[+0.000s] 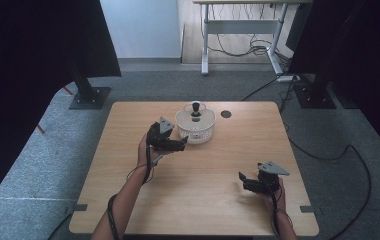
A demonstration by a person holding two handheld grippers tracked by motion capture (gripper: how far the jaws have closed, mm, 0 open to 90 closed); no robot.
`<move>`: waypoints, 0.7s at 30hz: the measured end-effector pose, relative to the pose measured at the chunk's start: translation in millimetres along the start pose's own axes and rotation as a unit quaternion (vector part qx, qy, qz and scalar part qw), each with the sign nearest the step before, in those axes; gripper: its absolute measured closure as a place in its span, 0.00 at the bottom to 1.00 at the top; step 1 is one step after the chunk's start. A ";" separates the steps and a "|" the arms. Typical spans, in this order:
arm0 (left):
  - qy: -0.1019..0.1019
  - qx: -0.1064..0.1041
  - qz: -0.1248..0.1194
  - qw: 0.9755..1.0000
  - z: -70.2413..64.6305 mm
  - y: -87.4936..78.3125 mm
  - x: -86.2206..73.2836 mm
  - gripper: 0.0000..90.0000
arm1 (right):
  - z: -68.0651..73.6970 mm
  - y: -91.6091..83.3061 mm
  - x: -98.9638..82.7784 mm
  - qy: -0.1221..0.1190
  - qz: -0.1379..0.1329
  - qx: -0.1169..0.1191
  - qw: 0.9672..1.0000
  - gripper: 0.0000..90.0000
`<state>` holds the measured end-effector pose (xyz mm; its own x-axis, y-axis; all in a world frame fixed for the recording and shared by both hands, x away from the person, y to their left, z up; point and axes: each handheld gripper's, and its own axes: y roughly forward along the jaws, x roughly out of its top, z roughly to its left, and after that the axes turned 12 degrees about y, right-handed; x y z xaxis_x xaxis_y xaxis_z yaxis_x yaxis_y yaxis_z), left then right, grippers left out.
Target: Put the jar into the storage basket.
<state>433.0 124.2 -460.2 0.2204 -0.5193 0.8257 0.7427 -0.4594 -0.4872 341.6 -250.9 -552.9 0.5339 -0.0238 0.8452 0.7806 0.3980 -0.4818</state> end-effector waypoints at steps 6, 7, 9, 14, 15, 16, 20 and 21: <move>-0.002 -0.003 -0.010 1.000 -11.0 -29.2 -29.0 0.07 | 1.0 0.1 -0.2 -0.004 0.001 -0.003 1.000 0.12; -0.002 -0.003 -0.010 1.000 -11.0 -29.2 -29.0 0.07 | 1.2 0.1 -0.2 -0.005 0.001 -0.003 1.000 0.12; 0.004 0.001 -0.009 1.000 -15.7 -39.2 -38.9 0.07 | 1.6 0.1 -0.3 -0.007 0.000 -0.005 1.000 0.12; 0.014 0.015 -0.005 1.000 -28.9 -65.7 -70.6 0.07 | 2.1 0.0 -0.6 -0.009 0.001 -0.006 1.000 0.12; 0.014 0.017 -0.004 1.000 -30.4 -68.9 -75.8 0.07 | 2.0 -0.1 -0.6 -0.009 0.001 -0.006 1.000 0.12; 0.012 0.019 -0.003 1.000 -31.4 -71.8 -81.0 0.07 | 1.8 -0.1 -0.5 -0.008 0.000 -0.006 1.000 0.12; 0.003 0.017 0.005 1.000 -32.9 -81.3 -101.3 0.07 | 1.8 -0.5 -0.7 -0.006 -0.002 -0.009 1.000 0.12; 0.003 0.018 0.009 1.000 -33.0 -83.1 -106.0 0.07 | 2.0 -0.6 -0.8 -0.006 -0.002 -0.010 1.000 0.12</move>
<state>327.0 193.7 -516.6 0.2295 -0.5315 0.8153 0.7617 -0.4234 -0.4904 340.1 -249.3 -552.9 0.5270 -0.0136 0.8497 0.7888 0.3799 -0.4832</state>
